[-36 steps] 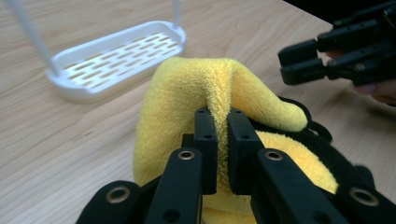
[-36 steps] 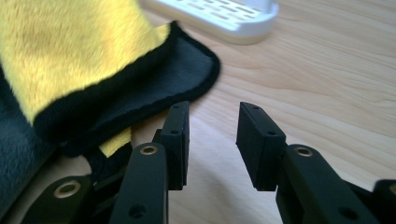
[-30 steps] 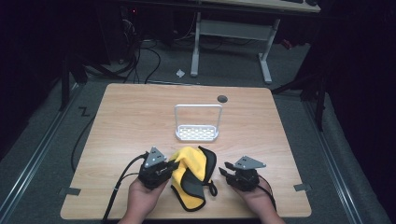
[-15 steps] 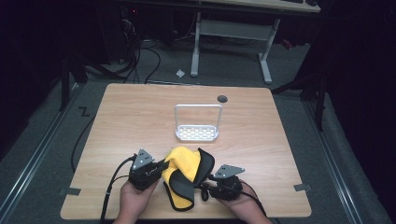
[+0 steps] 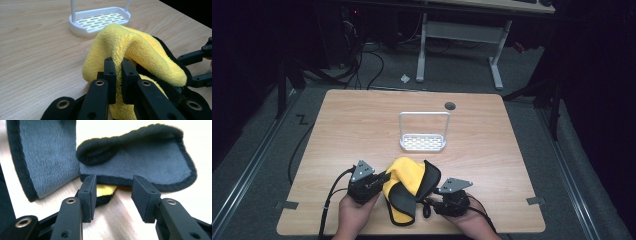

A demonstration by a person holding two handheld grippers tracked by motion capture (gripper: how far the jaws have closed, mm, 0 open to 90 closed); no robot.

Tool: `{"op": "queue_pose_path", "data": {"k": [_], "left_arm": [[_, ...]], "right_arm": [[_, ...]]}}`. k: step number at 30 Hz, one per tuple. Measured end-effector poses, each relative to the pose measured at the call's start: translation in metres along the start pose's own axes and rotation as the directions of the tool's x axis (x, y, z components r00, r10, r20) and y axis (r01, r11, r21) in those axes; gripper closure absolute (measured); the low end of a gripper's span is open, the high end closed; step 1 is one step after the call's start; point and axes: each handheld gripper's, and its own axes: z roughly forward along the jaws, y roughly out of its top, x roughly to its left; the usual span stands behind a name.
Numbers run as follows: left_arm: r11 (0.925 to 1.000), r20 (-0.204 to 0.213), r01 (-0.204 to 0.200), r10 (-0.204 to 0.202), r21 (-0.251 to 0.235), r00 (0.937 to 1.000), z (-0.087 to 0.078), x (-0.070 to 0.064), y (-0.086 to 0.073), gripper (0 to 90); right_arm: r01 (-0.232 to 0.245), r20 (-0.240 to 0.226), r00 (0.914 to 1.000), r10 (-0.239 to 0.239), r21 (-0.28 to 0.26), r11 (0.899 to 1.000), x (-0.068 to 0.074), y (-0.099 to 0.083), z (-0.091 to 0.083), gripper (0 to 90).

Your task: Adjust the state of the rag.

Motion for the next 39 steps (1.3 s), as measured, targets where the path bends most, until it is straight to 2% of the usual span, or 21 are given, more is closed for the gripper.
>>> {"op": "queue_pose_path", "data": {"k": [1,6,9,13,16,19,21,24,25,26,28,31,34,37,39], "left_arm": [[1.0,0.003,-0.001,0.001,0.0,1.0,0.0,0.0,0.0,84.4],[1.0,0.01,-0.002,0.002,0.003,0.9999,0.0,-0.001,0.0,84.3],[1.0,0.013,-0.002,0.002,0.004,0.9999,0.0,-0.001,0.0,84.3],[1.0,0.014,-0.001,0.001,0.004,0.9999,0.0,-0.001,0.0,84.3],[1.0,0.015,-0.001,0.0,0.002,0.9999,0.0,-0.001,0.0,84.3],[1.0,0.018,0.0,0.0,0.001,0.9998,-0.001,-0.001,0.0,84.3],[1.0,0.02,0.002,-0.002,0.0,0.9998,-0.001,-0.001,0.0,84.3],[1.0,0.022,0.002,-0.002,-0.001,0.9997,-0.001,-0.001,0.0,84.3],[1.0,0.026,0.0,0.0,0.0,0.9997,-0.001,-0.001,0.0,84.3],[1.0,0.029,-0.001,0.001,0.0,0.9996,-0.001,-0.002,0.0,84.3],[1.0,0.03,-0.004,0.004,0.001,0.9995,-0.001,-0.002,0.0,84.3],[0.9998,0.041,-0.011,0.011,0.013,0.9991,0.001,-0.003,-0.003,84.1],[0.999,0.06,-0.015,0.013,0.041,0.9981,0.005,-0.005,-0.007,84.0],[0.9966,0.071,-0.03,0.025,0.077,0.9972,0.011,-0.009,-0.012,83.9],[0.9944,0.087,-0.038,0.029,0.099,0.9958,0.015,-0.011,-0.016,83.9]], "right_arm": [[-0.013,-0.005,0.9999,0.012,-0.012,1.0,0.0,0.0,-0.003,53.8],[-0.015,-0.005,0.9999,0.014,-0.038,0.999,0.005,0.002,-0.01,51.9],[-0.017,-0.008,0.9998,0.017,-0.035,0.999,0.008,0.002,-0.01,51.7],[-0.002,-0.019,0.9998,0.002,0.017,1.0,0.013,-0.002,-0.001,52.1],[0.002,-0.009,1.0,-0.001,0.051,0.999,0.014,-0.003,0.007,53.2],[-0.006,-0.003,1.0,0.006,0.068,0.998,0.011,-0.004,0.011,58.1],[0.002,0.003,1.0,-0.003,0.086,0.996,0.01,-0.005,0.013,64.9],[-0.004,0.01,0.9999,0.003,0.088,0.996,0.009,-0.006,0.012,69.3],[0.005,0.023,0.9997,-0.007,0.09,0.996,0.007,-0.006,0.012,77.0],[0.01,0.031,0.9994,-0.013,0.091,0.996,0.007,-0.007,0.011,80.0],[0.011,0.042,0.999,-0.015,0.086,0.996,0.006,-0.007,0.011,81.7],[-0.002,0.123,0.9924,-0.009,0.087,0.996,-0.008,-0.009,0.004,82.8],[-0.064,0.178,0.9828,0.049,0.077,0.995,-0.032,-0.014,-0.004,82.8],[-0.102,0.259,0.9625,0.081,0.071,0.992,-0.056,-0.021,-0.014,82.9],[-0.127,0.32,0.9422,0.1,0.066,0.99,-0.072,-0.025,-0.021,83.0]]}}
